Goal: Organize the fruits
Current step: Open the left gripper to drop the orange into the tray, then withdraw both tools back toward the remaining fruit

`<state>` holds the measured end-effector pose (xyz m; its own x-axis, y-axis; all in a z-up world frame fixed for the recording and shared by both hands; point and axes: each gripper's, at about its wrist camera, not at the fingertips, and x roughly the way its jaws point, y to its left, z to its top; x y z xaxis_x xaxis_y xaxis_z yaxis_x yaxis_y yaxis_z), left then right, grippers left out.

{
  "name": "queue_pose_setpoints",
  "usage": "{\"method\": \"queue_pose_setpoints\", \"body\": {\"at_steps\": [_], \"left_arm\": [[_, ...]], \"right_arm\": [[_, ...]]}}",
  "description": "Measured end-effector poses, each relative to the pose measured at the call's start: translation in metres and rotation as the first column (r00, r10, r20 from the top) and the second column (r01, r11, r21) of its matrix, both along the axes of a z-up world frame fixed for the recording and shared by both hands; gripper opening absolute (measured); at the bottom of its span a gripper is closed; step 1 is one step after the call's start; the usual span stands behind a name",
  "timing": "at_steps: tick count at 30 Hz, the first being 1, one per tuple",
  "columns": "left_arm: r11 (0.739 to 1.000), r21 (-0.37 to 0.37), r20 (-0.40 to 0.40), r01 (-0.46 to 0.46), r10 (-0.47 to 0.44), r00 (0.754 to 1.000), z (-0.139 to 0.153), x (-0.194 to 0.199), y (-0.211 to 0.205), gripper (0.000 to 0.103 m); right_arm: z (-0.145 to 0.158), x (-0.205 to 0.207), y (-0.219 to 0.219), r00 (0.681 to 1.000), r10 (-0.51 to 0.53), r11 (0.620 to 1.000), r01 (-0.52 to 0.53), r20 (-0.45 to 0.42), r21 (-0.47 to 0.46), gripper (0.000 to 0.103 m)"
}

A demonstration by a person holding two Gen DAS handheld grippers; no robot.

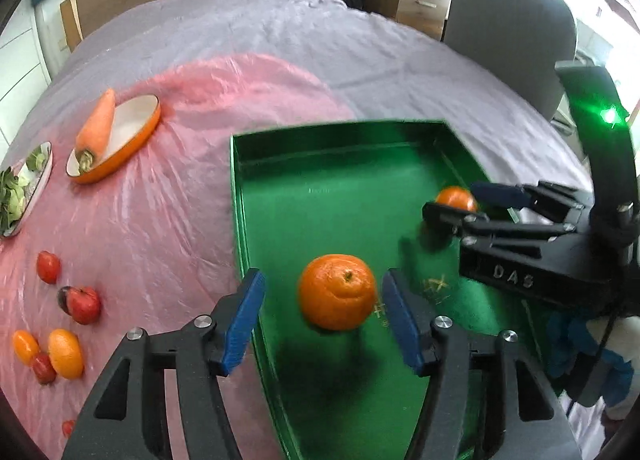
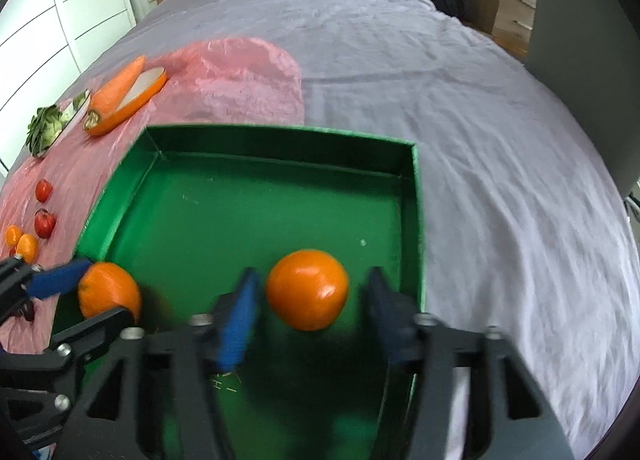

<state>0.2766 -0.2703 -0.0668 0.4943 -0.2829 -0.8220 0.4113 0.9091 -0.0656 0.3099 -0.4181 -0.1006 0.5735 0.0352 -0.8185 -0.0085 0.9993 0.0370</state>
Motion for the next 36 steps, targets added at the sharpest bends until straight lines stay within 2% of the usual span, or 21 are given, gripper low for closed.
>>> {"method": "queue_pose_setpoints", "body": {"at_steps": [10,20,30,36], "left_arm": [[1.0,-0.004,0.041,-0.018,0.019,0.999,0.034,-0.039,0.038,0.056],[0.995,0.004,0.053,-0.097,0.096,0.994,0.052,-0.106,0.114,0.056],[0.976,-0.013,0.104,-0.217,0.217,0.971,0.078,-0.167,0.183,0.056],[0.958,0.002,0.128,-0.286,0.283,0.951,0.082,-0.202,0.222,0.056]], "right_arm": [[0.036,-0.037,0.019,0.999,0.015,1.0,-0.015,0.034,-0.007,0.093],[0.061,-0.119,0.071,0.996,0.085,0.996,-0.086,0.037,0.012,0.093],[0.079,-0.187,0.114,0.991,0.13,0.991,-0.131,0.044,0.034,0.093],[0.087,-0.217,0.147,0.982,0.182,0.982,-0.185,0.055,0.043,0.093]]}}
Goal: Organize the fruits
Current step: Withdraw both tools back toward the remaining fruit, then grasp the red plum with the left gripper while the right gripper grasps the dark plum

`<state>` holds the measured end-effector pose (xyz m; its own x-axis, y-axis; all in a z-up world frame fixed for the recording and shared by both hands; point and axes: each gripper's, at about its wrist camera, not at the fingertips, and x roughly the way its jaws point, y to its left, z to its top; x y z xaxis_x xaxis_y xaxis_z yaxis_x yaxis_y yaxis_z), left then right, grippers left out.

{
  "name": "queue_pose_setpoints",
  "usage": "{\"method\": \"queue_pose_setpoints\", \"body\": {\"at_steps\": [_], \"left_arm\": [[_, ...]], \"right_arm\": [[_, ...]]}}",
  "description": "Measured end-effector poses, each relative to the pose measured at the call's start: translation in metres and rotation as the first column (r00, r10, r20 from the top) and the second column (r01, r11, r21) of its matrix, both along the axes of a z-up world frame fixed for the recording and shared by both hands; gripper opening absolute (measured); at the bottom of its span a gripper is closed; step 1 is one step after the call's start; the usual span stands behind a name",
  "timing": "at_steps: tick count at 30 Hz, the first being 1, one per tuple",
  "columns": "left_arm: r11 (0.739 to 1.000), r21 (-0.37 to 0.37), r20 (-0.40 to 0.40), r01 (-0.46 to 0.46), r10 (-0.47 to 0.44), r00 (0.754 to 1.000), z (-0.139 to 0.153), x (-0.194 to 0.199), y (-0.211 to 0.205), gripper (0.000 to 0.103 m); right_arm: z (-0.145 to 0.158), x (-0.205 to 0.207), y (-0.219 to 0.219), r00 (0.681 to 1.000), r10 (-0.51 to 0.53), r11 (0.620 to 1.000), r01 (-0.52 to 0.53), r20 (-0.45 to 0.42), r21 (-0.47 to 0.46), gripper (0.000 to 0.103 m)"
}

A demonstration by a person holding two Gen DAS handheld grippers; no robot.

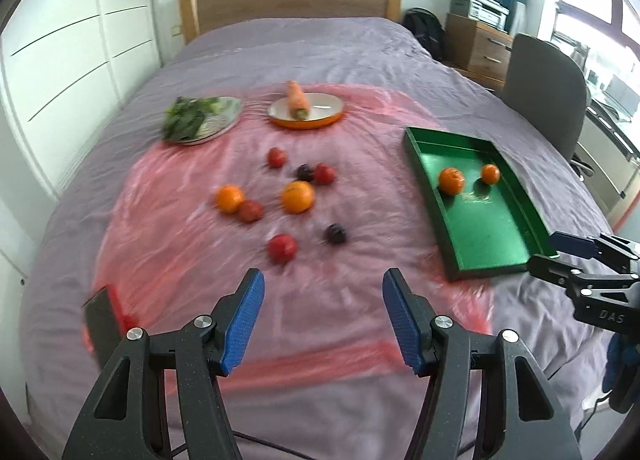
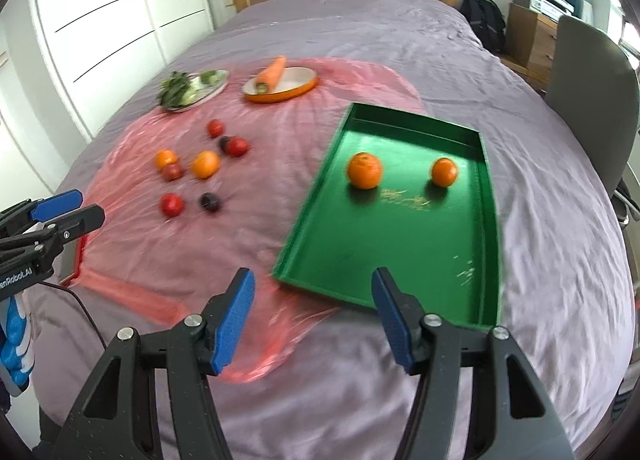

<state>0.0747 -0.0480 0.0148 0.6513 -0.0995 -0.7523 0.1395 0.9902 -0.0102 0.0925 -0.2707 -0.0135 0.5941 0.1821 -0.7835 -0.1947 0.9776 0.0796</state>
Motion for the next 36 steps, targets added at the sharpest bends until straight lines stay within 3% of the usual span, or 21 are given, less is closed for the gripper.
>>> {"method": "queue_pose_setpoints", "body": {"at_steps": [14,22,26,36], "left_arm": [[0.987,0.007,-0.015,-0.159,0.159,0.987,-0.016,-0.037,0.087,0.056],[0.989,-0.001,-0.044,-0.147,0.147,0.988,-0.035,-0.026,0.099,0.056],[0.993,-0.017,-0.063,-0.116,0.114,0.991,-0.045,-0.01,0.095,0.056],[0.998,-0.052,-0.111,-0.033,0.027,0.993,-0.074,0.045,0.07,0.056]], "right_arm": [[0.001,-0.03,0.079,0.989,0.145,0.989,-0.146,0.017,0.029,0.092],[-0.011,-0.015,0.107,0.984,0.179,0.984,-0.179,-0.005,0.015,0.092],[-0.02,0.002,0.117,0.98,0.199,0.98,-0.199,-0.018,0.019,0.068],[-0.054,0.067,0.135,0.973,0.22,0.975,-0.217,-0.071,0.04,0.06]]}}
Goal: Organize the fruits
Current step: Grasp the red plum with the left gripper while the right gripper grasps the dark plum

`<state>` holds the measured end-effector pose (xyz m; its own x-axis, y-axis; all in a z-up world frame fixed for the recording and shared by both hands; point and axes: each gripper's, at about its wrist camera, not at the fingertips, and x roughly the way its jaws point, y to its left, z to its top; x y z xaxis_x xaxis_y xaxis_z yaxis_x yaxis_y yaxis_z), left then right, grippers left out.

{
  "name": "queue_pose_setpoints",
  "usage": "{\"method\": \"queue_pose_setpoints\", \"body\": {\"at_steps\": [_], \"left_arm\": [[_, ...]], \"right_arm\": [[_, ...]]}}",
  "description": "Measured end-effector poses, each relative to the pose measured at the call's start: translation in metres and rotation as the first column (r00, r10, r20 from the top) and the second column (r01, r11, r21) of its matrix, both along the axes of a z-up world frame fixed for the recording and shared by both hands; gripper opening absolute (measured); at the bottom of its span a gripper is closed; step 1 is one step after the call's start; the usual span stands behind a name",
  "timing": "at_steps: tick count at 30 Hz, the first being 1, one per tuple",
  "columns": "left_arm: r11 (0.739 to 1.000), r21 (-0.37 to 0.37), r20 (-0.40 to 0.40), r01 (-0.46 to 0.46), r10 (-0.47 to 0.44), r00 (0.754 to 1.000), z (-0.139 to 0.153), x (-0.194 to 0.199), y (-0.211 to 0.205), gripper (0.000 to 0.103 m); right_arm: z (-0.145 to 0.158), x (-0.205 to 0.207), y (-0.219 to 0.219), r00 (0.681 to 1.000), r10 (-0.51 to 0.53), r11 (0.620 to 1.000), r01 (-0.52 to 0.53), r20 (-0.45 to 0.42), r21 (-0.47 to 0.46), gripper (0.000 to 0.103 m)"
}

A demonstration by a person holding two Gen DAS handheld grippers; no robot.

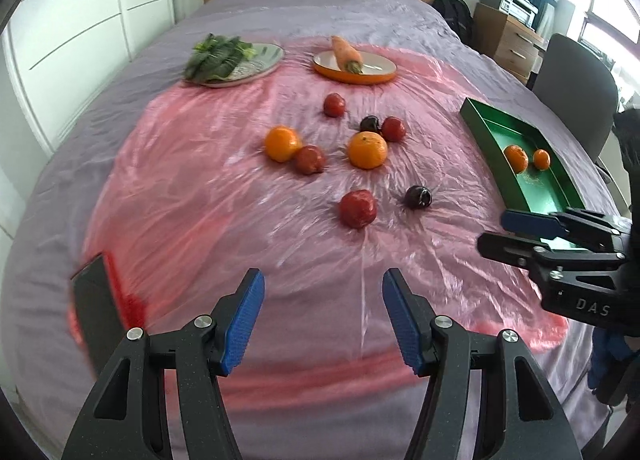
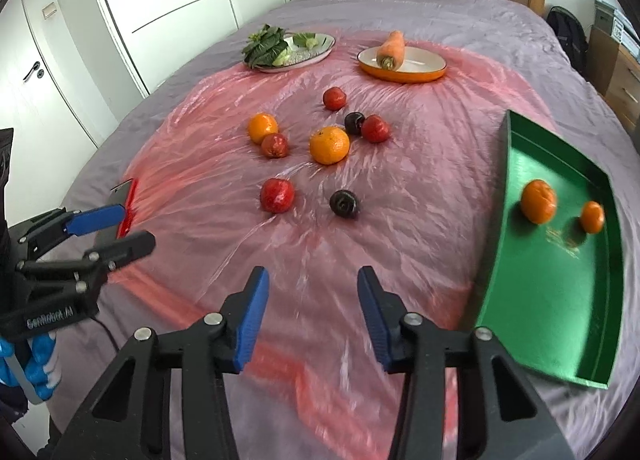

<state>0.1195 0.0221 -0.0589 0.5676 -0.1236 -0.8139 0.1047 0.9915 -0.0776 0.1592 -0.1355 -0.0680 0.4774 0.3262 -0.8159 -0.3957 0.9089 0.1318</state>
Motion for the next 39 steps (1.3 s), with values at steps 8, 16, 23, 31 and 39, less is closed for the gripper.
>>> {"method": "queue_pose_setpoints", "body": {"at_steps": [8,16,23,31,39], "left_arm": [[0.999,-0.014,-0.023,0.036,-0.036,0.999,-0.021,0.047,-0.016,0.055],[0.999,-0.018,-0.044,0.041,-0.042,0.998,-0.038,0.075,-0.021,0.053],[0.998,-0.01,-0.065,0.059,-0.06,0.996,-0.05,0.087,-0.027,0.045],[0.997,-0.011,-0.077,0.074,-0.075,0.994,-0.06,0.092,-0.033,0.041],[0.995,-0.011,-0.071,0.1,-0.1,0.992,-0.067,0.092,-0.039,0.029]], "right_arm": [[-0.018,0.049,0.008,1.0,0.009,1.0,-0.009,-0.014,0.005,0.05],[-0.036,0.078,0.014,0.999,0.021,1.0,-0.022,-0.037,-0.003,0.038],[-0.052,0.088,0.018,0.998,0.026,1.0,-0.027,-0.058,-0.013,0.037],[-0.065,0.094,0.018,0.997,0.022,1.0,-0.023,-0.078,-0.019,0.031],[-0.071,0.095,0.017,0.996,0.043,0.999,-0.044,-0.079,-0.013,0.017]]}}
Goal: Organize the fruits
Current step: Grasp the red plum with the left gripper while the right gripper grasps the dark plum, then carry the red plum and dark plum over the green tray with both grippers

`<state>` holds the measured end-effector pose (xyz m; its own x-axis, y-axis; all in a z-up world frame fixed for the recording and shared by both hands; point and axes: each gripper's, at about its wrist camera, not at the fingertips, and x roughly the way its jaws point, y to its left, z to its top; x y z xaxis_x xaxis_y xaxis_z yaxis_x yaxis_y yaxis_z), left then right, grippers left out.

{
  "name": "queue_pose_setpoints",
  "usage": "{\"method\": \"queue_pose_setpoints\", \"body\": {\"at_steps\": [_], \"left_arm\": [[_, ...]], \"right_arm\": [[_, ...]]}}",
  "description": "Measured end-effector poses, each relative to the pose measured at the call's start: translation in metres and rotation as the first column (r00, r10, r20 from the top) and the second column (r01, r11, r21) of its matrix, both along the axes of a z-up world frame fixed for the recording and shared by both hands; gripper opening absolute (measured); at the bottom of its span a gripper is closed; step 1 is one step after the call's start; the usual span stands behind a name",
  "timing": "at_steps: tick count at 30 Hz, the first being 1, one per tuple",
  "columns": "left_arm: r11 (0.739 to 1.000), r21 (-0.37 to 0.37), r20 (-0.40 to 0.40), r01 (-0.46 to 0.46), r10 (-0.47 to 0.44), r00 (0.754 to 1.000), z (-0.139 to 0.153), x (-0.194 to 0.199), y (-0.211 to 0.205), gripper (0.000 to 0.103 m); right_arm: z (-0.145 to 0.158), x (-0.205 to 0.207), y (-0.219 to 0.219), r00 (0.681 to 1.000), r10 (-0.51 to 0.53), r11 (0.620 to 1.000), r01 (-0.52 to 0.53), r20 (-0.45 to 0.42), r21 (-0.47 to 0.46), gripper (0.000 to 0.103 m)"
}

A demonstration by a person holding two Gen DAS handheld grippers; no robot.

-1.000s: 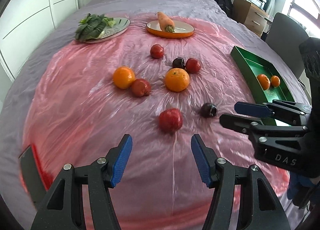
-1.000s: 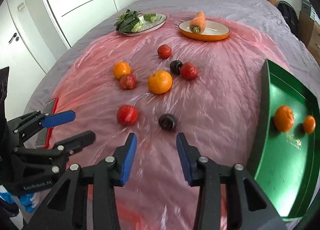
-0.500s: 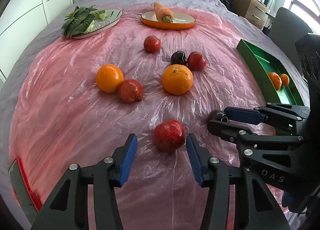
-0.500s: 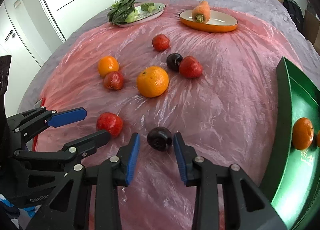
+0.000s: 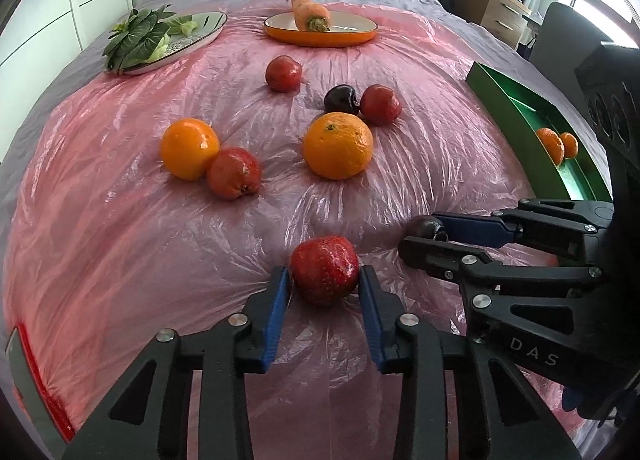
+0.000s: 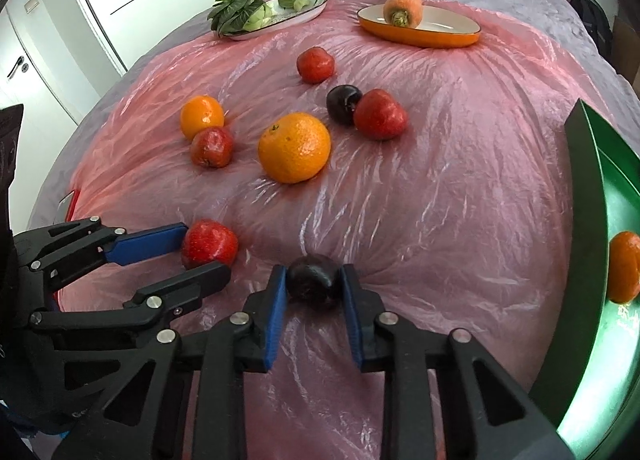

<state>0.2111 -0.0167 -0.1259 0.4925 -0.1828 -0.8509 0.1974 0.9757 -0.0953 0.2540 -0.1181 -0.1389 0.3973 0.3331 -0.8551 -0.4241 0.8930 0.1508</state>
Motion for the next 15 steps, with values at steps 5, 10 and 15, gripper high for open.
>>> {"method": "queue_pose_setpoints", "body": {"at_steps": [5,10,15], "left_arm": [[1.0,-0.01,0.016,-0.002,0.002,1.0,0.002,-0.002,0.002,0.029],[1.0,-0.021,0.027,-0.007,0.008,1.0,0.008,-0.005,0.003,0.029],[0.999,-0.036,0.036,-0.024,0.025,0.999,0.017,-0.008,0.008,0.028]], "right_arm": [[0.0,0.001,-0.003,1.0,0.003,1.0,-0.003,0.0,0.021,0.017],[0.003,-0.001,-0.006,1.0,-0.002,0.999,0.002,0.003,0.041,0.016],[0.01,-0.003,-0.009,1.0,-0.013,0.998,0.013,0.008,0.061,0.016]]}}
